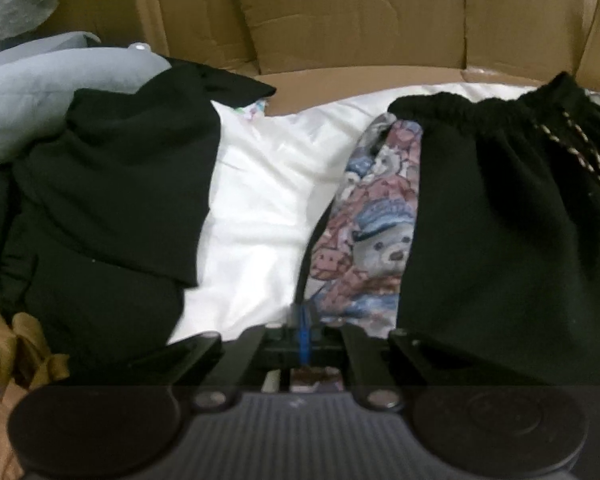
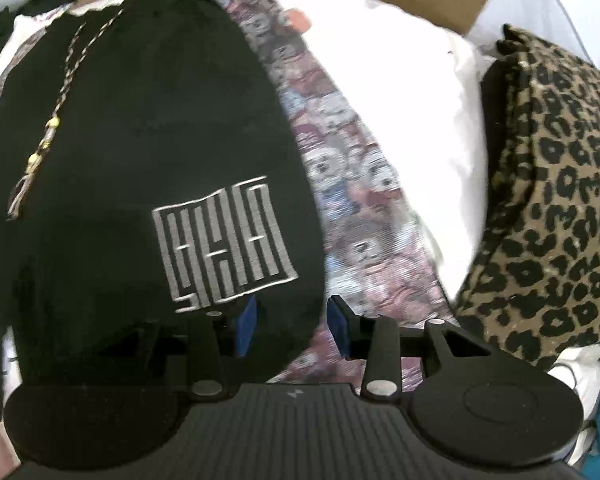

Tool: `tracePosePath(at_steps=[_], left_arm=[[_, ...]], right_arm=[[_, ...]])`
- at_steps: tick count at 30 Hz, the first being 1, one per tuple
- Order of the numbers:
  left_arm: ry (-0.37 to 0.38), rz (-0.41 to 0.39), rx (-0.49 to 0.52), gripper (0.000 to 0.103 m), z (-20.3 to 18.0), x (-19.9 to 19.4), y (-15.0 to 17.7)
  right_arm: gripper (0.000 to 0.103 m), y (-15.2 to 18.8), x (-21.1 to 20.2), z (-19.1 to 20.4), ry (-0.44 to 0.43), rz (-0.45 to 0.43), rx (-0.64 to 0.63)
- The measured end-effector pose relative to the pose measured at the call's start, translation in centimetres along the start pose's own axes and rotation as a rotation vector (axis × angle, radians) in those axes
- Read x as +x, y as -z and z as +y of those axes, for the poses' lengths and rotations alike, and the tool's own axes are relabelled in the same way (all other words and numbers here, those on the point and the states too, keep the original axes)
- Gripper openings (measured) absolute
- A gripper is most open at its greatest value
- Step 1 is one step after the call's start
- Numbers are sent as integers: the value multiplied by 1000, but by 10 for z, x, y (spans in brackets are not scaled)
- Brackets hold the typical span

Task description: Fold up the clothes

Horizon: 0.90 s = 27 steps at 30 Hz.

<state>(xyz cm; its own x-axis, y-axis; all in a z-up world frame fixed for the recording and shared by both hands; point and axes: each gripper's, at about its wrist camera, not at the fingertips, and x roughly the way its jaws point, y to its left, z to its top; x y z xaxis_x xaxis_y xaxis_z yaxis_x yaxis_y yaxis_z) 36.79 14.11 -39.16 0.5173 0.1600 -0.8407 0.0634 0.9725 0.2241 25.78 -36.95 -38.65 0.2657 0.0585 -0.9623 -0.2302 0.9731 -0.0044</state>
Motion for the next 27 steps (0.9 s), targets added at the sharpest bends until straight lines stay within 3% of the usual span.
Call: tracePosePath(at_steps=[2, 6, 13, 16, 23, 25, 27], left_arm=[[-34, 17, -17, 3, 4, -2, -2], [3, -10, -41, 8, 13, -19, -2], [82, -44, -40, 33, -3, -51, 5], [123, -34, -38, 37, -10, -65, 12], [139, -15, -20, 41, -8, -108, 45], [135, -3, -31, 46, -1, -120, 57], [130, 8, -63, 49, 6, -132, 70]], right_arm=[[46, 2, -1, -13, 14, -49, 21], [46, 14, -5, -34, 51, -122, 22], [46, 57, -4, -60, 111, -152, 6], [46, 74, 4, -69, 103, -172, 28], [42, 87, -2, -88, 106, -133, 84], [43, 92, -2, -96, 167, -117, 97], [43, 101, -6, -110, 169, -107, 156]])
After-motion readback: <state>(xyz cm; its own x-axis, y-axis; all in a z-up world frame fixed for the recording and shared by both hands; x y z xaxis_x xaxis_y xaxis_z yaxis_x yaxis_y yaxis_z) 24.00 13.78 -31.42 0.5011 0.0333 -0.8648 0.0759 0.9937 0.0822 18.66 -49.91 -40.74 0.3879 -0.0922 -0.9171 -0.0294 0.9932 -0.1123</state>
